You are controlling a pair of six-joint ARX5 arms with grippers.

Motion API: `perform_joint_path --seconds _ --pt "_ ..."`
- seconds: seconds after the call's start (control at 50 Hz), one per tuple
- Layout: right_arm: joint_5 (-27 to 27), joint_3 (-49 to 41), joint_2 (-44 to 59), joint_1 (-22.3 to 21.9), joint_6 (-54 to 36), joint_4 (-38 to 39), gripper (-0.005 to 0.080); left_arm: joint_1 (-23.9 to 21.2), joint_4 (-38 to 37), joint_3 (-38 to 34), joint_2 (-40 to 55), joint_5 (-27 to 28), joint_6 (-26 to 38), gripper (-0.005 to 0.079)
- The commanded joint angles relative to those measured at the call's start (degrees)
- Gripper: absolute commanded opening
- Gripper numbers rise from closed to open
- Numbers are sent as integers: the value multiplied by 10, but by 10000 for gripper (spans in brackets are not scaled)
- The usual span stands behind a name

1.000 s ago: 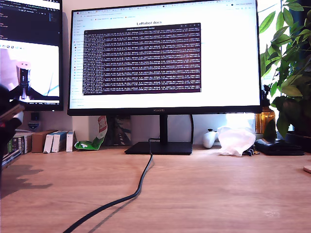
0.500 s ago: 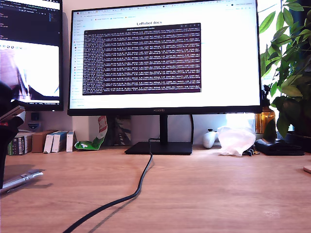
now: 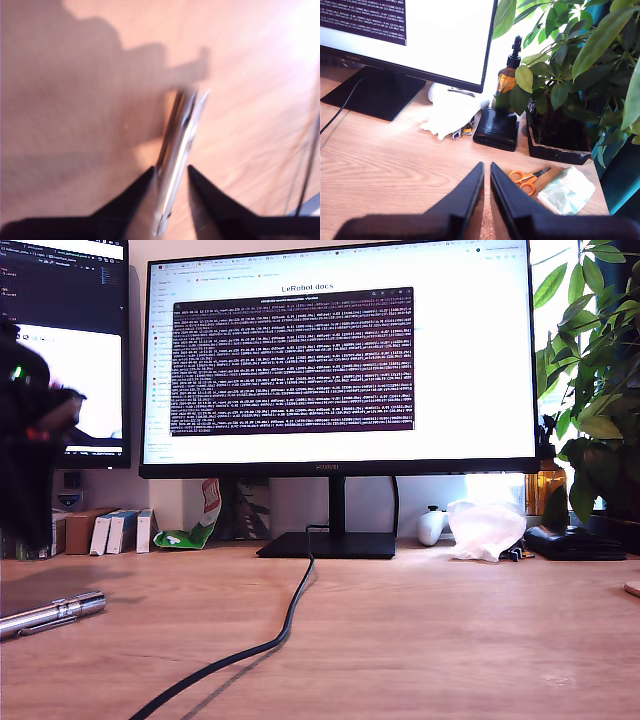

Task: Pick the metallic laser pointer with your right arm, pass it to your left arm, then place it down to the left side of the table

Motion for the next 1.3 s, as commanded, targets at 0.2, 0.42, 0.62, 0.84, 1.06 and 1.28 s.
perform_joint_path --seconds 0.2,0.42,0.62,0.84,1.06,1.28 --pt "-6 -9 1 5 22 15 -12 -1 85 54 6 41 -10 -19" --pt "58 -9 3 3 118 39 -12 -2 128 71 -5 -106 -57 -19" --pt "131 -9 2 -14 92 26 0 -5 185 41 -64 -163 -56 -19" --pt "138 -31 0 -18 73 42 0 -5 249 -38 -154 -184 -56 -19" --pt "152 -94 -46 -18 91 71 1 -5 327 -161 -257 -207 -63 -19" --pt "208 -95 -104 -18 150 121 0 -5 418 -263 -381 -238 -81 -19"
